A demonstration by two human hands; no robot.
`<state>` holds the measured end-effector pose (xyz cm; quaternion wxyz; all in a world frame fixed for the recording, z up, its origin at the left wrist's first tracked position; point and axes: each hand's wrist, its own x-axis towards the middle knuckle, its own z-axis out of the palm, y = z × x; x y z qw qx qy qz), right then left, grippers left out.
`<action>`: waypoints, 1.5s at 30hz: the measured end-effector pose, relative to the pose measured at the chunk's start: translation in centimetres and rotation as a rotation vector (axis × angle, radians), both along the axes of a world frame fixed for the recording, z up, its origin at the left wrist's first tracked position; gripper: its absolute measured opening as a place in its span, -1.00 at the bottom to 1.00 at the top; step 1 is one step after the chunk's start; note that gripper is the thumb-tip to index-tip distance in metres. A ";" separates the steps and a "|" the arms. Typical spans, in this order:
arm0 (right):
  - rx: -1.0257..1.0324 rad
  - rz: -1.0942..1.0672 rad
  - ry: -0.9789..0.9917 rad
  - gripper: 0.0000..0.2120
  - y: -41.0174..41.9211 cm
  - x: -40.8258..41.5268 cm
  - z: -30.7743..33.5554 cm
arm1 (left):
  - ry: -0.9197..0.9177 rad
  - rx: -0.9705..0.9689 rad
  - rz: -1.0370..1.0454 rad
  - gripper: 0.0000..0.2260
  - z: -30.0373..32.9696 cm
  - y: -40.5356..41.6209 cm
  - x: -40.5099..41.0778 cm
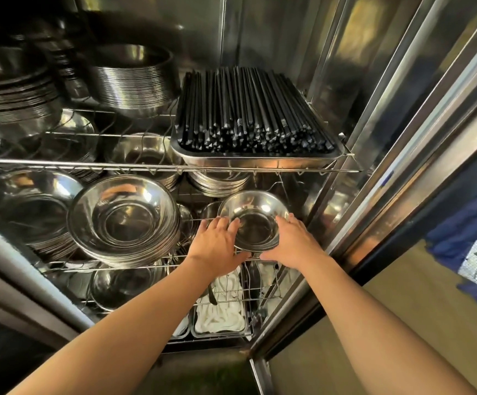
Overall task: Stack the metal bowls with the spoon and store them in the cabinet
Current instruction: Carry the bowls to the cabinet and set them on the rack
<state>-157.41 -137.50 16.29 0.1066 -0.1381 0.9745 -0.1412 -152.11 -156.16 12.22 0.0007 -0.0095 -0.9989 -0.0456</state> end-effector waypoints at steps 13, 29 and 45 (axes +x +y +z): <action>-0.119 0.105 -0.027 -0.17 -1.7 1.8 -0.3 | -0.017 0.017 0.082 -0.17 -0.5 -2.3 3.0; -0.087 0.100 0.023 0.02 -4.0 3.0 -1.1 | -0.080 0.128 0.147 -0.26 0.1 -3.7 5.1; -0.091 -0.019 0.054 -0.61 -4.9 -1.7 0.4 | 0.078 0.113 0.219 -0.42 -1.0 -2.1 6.6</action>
